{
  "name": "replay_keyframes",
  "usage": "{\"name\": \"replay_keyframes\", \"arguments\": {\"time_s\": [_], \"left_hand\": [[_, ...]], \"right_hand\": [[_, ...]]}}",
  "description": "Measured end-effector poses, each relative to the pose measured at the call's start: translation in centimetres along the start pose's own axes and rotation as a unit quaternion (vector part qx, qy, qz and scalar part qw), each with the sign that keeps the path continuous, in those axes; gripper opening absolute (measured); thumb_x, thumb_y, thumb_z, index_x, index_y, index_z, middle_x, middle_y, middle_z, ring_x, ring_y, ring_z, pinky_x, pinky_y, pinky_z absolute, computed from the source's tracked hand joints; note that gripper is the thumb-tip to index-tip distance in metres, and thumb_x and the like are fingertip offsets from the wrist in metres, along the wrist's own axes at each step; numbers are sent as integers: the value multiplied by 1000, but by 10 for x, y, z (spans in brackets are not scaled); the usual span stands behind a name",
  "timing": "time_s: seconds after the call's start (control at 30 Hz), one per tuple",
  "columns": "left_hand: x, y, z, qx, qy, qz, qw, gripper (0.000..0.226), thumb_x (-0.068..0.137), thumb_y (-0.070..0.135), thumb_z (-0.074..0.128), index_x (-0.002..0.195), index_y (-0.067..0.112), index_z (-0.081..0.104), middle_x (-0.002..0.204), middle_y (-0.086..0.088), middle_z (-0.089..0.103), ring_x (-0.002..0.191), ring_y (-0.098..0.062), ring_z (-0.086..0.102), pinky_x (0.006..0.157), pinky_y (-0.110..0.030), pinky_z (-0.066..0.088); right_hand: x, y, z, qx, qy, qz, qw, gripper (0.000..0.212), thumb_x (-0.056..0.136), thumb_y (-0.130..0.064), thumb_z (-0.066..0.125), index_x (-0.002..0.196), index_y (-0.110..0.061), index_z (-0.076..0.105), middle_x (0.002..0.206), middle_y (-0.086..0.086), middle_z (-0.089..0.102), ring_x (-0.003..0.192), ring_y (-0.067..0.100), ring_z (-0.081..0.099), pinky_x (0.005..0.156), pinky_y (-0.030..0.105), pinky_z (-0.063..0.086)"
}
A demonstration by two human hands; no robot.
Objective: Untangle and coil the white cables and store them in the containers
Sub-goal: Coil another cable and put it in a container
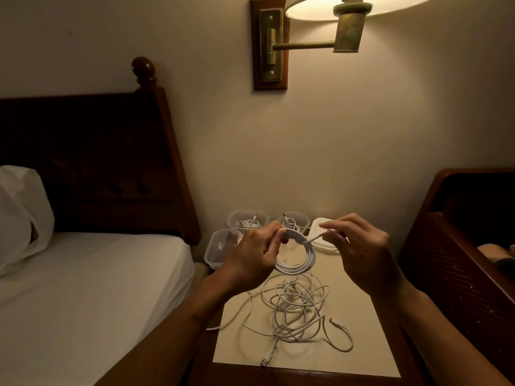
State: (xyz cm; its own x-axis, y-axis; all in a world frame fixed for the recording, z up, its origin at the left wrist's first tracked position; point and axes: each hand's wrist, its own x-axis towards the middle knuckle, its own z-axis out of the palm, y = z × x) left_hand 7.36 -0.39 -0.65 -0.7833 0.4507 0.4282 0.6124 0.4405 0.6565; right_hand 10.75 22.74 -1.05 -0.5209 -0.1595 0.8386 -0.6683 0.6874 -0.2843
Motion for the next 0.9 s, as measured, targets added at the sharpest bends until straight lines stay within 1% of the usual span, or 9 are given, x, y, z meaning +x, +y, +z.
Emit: {"name": "replay_keyframes", "arguments": {"time_s": [0.13, 0.23, 0.33, 0.5, 0.6, 0.73, 0.77, 0.8, 0.9], "left_hand": [[2, 8, -1, -24, 4, 25, 999, 20, 109, 18, 44, 102, 14, 62, 70, 1, 55, 56, -25, 46, 51, -44, 42], [5, 14, 2, -19, 24, 51, 998, 18, 109, 16, 44, 101, 15, 60, 64, 10, 49, 49, -17, 42, 46, -38, 38], [9, 16, 2, 24, 44, 79, 996, 18, 108, 14, 46, 102, 7, 62, 65, 16, 49, 47, -8, 45, 47, -19, 34], [10, 14, 2, 96, 38, 113, 988, 19, 107, 22, 46, 100, 9, 58, 70, -1, 57, 50, -14, 47, 46, -35, 42], [11, 15, 2, 120, 44, 129, 983, 23, 106, 25, 44, 99, 9, 58, 69, -1, 57, 50, -13, 48, 46, -33, 42], [13, 13, 1, 151, 57, 130, 978, 17, 106, 20, 48, 96, 10, 57, 66, 1, 54, 49, -15, 47, 46, -30, 40], [13, 13, 2, 157, 54, 129, 978, 15, 105, 18, 49, 96, 10, 57, 66, 4, 52, 49, -14, 46, 46, -25, 38], [13, 13, 2, 159, 48, 128, 978, 14, 105, 17, 50, 96, 11, 57, 67, 5, 50, 49, -12, 45, 47, -21, 36], [14, 12, 7, 145, 32, 116, 982, 15, 106, 19, 47, 94, 13, 55, 68, 5, 51, 50, -10, 46, 47, -21, 35]], "right_hand": [[-9, 4, 8, -89, -29, -11, 996, 17, 90, -16, 69, 100, -5, 77, 100, 9, 71, 96, 21, 64, 74, 31, 57], [-12, -19, 20, 90, -1, 163, 983, 15, 90, -6, 69, 102, -7, 77, 95, 1, 69, 91, 13, 63, 74, 21, 53], [-13, -39, 26, 319, 0, 358, 878, 18, 89, -1, 66, 103, -5, 76, 89, 5, 76, 88, 17, 71, 73, 23, 56], [-9, -49, 21, 540, 36, 502, 675, 29, 77, -4, 65, 105, 0, 71, 94, 17, 74, 82, 25, 73, 68, 27, 60], [-8, -51, 16, 575, 15, 517, 633, 27, 81, 1, 60, 104, 1, 73, 93, 18, 72, 82, 25, 72, 70, 30, 62], [-5, -49, 8, 616, 15, 542, 572, 34, 90, -2, 43, 109, 7, 70, 105, 25, 69, 94, 32, 69, 88, 47, 57], [-3, -51, 7, 625, 18, 538, 565, 35, 90, -9, 44, 109, 5, 70, 106, 24, 69, 96, 31, 68, 91, 49, 54], [-2, -53, 6, 615, 12, 522, 591, 32, 93, -16, 48, 106, -1, 73, 103, 19, 71, 95, 27, 68, 91, 48, 54], [-1, -66, 12, 465, -33, 458, 757, 22, 96, -28, 63, 105, -12, 75, 91, 0, 74, 91, 18, 71, 87, 40, 58]]}}
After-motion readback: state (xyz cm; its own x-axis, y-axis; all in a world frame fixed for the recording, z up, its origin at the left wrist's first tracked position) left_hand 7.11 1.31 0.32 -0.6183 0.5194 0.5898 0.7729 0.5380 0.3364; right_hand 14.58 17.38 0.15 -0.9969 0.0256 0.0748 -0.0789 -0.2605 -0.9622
